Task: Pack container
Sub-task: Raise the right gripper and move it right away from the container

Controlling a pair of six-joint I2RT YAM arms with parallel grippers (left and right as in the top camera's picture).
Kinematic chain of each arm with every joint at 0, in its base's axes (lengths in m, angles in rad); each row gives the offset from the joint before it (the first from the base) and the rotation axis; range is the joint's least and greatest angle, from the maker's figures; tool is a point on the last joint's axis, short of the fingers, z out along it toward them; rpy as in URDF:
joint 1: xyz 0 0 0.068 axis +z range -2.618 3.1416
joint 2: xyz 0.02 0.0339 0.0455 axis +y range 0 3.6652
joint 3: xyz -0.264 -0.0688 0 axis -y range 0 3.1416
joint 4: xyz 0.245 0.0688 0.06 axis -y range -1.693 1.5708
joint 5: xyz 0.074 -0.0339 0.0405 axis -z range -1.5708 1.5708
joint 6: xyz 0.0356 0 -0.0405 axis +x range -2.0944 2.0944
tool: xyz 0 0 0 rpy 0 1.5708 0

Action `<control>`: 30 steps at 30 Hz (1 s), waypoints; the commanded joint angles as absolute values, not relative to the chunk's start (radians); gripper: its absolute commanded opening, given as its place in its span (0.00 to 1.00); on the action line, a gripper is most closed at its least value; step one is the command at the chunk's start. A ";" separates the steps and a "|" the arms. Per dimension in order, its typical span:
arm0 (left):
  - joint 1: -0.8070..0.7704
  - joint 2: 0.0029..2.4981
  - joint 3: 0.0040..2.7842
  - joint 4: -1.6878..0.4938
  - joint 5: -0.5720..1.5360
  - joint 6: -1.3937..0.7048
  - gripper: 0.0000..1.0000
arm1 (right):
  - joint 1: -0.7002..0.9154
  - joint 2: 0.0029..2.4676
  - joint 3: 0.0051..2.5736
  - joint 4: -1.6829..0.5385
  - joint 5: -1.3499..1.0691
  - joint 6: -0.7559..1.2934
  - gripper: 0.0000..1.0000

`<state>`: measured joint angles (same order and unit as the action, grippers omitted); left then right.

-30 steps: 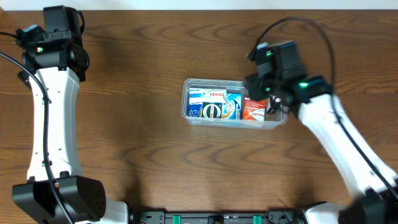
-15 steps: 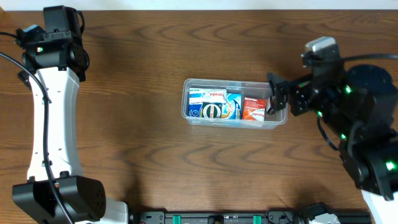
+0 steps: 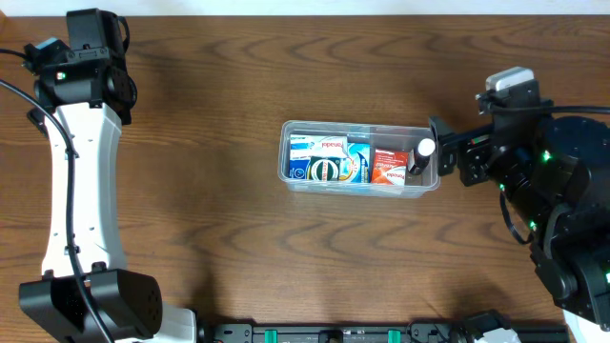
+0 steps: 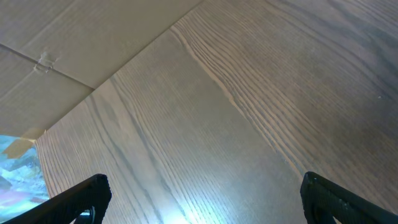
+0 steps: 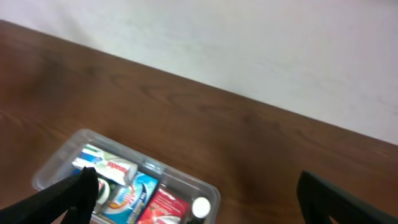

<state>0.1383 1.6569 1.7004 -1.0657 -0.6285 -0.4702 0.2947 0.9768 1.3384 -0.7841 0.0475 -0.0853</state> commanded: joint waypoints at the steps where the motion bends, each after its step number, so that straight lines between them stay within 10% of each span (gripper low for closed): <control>1: 0.141 1.658 1.699 -1.065 -0.640 -0.465 0.98 | 0.325 0.936 1.298 -0.773 0.111 -0.139 0.99; 20: 0.141 1.658 1.699 -1.065 -0.640 -0.465 0.98 | 0.248 0.195 0.202 0.173 0.100 -0.127 0.99; 30: 0.141 1.658 1.699 -1.065 -0.640 -0.465 0.98 | 0.189 0.005 0.033 0.185 0.048 -0.116 0.99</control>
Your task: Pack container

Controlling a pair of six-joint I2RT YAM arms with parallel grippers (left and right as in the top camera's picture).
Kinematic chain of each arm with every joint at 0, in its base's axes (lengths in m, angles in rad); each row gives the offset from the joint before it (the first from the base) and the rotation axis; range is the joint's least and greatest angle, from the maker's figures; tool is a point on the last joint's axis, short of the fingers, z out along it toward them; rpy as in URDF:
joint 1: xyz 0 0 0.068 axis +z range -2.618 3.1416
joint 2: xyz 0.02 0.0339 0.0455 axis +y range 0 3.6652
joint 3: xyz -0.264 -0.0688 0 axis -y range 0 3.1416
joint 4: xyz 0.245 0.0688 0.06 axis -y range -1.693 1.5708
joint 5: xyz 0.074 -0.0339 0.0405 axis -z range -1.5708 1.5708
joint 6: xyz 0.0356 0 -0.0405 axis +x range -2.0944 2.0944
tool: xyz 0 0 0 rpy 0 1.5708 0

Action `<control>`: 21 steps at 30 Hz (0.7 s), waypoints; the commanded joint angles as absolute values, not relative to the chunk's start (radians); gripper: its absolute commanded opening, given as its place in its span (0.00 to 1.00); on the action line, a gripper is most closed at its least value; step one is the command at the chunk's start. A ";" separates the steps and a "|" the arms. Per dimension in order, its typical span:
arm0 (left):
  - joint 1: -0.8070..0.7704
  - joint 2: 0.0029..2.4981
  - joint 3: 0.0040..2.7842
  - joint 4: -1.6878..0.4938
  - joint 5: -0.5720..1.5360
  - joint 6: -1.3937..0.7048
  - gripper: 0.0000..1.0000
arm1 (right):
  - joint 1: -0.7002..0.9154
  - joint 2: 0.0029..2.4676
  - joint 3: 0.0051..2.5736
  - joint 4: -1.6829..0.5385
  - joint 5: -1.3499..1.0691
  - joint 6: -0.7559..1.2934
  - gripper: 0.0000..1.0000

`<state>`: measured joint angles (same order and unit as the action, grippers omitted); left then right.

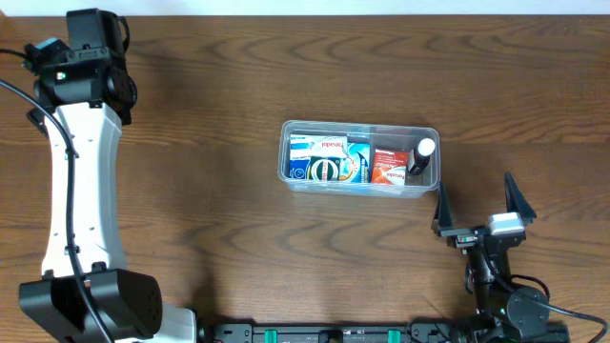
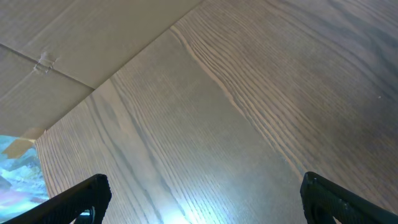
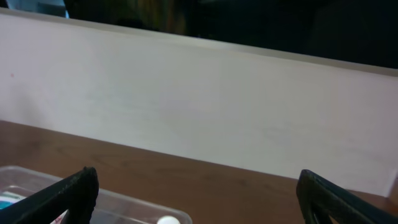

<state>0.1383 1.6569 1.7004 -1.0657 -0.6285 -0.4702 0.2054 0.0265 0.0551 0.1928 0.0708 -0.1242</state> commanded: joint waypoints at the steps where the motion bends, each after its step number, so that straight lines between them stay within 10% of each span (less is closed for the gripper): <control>1: 0.141 1.658 1.699 -1.065 -0.640 -0.465 0.98 | 0.186 0.005 0.029 0.179 0.048 -0.116 0.99; 21: 0.141 1.658 1.699 -1.065 -0.640 -0.465 0.98 | 0.175 0.005 0.006 -0.070 0.048 -0.128 0.99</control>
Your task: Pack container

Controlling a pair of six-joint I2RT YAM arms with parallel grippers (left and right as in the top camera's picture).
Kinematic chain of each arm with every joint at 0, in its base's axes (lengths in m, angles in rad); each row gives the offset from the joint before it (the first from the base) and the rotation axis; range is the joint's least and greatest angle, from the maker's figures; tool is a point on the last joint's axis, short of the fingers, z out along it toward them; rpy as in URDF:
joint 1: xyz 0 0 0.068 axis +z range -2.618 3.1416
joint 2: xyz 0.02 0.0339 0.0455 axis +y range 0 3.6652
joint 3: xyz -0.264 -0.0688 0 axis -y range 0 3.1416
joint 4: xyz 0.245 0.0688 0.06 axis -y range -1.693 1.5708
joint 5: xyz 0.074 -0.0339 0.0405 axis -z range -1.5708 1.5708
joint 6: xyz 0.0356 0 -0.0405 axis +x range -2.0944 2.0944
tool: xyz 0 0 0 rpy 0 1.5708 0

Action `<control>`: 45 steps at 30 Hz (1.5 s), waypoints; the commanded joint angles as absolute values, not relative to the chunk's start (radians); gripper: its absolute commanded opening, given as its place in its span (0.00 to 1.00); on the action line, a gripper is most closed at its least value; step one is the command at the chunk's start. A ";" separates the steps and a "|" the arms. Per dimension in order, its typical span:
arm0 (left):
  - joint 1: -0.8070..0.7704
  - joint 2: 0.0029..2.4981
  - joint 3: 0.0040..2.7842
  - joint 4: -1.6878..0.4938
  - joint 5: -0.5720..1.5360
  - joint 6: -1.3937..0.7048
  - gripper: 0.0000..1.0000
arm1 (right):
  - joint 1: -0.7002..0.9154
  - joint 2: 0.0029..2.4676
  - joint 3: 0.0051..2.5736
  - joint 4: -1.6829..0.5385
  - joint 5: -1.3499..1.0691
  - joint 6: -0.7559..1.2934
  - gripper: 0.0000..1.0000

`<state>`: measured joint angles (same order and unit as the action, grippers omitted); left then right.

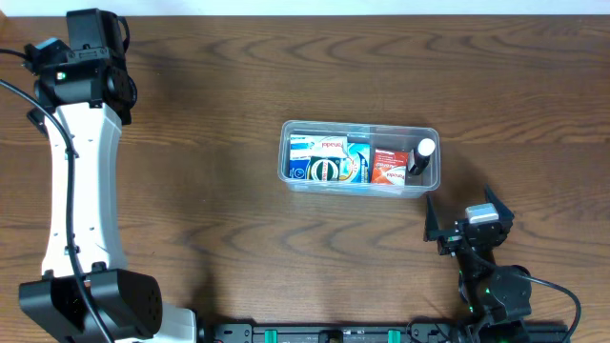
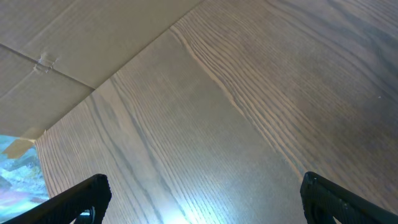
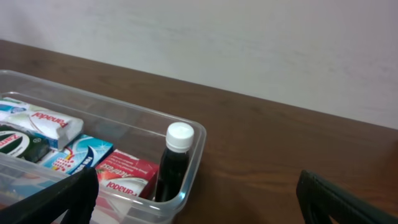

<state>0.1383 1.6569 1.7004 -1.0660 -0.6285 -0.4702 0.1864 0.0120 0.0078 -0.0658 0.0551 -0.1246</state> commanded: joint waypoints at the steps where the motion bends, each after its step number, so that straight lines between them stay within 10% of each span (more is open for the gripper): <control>1: 0.141 1.658 1.699 -1.065 -0.640 -0.465 0.98 | 0.175 0.005 0.006 -0.071 0.039 -0.128 0.99; 45: 0.134 1.613 1.684 -1.065 -0.640 -0.465 0.98 | 0.175 0.005 0.006 -0.071 0.033 -0.128 0.99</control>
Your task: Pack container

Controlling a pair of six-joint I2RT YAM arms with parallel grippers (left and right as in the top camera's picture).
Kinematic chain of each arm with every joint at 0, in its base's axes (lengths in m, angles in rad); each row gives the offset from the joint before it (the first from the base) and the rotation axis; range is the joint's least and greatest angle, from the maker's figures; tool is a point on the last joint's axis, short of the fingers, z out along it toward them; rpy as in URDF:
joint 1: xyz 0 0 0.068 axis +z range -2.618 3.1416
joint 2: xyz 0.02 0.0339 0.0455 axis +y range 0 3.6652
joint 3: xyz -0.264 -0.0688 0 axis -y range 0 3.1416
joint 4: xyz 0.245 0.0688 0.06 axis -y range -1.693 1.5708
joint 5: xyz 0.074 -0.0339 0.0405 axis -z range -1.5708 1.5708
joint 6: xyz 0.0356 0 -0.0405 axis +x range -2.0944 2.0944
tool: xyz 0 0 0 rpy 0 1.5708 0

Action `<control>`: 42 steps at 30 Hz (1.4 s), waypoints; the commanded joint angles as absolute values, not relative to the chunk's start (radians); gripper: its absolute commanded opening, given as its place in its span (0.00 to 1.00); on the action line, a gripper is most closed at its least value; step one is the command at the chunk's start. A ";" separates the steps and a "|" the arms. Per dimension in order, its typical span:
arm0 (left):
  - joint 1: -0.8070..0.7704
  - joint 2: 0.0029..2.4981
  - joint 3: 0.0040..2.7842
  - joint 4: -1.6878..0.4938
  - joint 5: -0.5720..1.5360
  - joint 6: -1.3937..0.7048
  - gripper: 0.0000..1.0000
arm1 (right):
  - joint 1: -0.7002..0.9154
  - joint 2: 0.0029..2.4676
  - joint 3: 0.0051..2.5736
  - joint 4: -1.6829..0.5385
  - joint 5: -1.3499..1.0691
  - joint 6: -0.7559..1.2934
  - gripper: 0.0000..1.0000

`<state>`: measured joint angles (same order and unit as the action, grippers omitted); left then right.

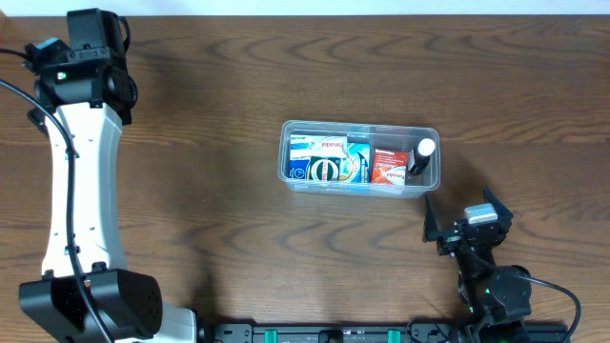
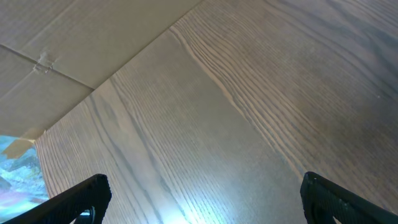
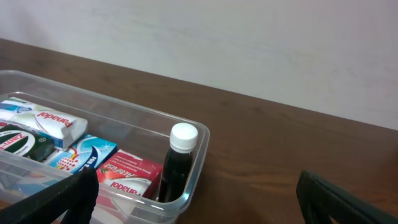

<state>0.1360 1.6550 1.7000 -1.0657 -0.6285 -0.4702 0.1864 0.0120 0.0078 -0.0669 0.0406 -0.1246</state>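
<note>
A clear plastic container (image 1: 286, 152) stands mid-table, holding white and blue medicine boxes (image 1: 329, 158), a red box (image 1: 389, 167) and a dark bottle with a white cap (image 1: 423, 157). The right wrist view shows the container (image 3: 198, 163), the bottle (image 3: 179, 163) upright in its near corner and the red box (image 3: 127, 175). My right gripper (image 1: 465, 210) rests low on the table just in front of the container's right end, open and empty. My left gripper (image 2: 200, 198) is open over bare wood at the far left corner.
The left arm's white link (image 1: 81, 181) runs along the table's left side. A pale wall (image 3: 249, 43) rises behind the table's far edge. Bare wood (image 1: 210, 210) lies all round the container.
My right gripper has shifted very slightly; the container and bottle sit a touch differently in its view. The left arm and the container's contents are unchanged.
My right gripper was first raised beside the container's right end, open. Then it was low near the table's front edge, facing the wall. After that it sat closer to the container, looking at the bottle, and it stays there now. The left arm never moved.
</note>
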 commanded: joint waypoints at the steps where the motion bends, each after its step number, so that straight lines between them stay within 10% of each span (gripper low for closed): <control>1: 0.134 1.600 1.677 -1.065 -0.640 -0.464 0.98 | 0.175 0.005 0.006 -0.071 0.033 -0.128 0.99; 19: 0.131 1.203 1.105 -1.071 -0.497 -0.512 0.98 | 0.175 0.005 0.006 -0.071 0.033 -0.128 0.99; 42: 0.115 0.414 0.159 -0.267 -0.186 -0.517 0.98 | 0.175 0.005 0.006 -0.071 0.033 -0.128 0.99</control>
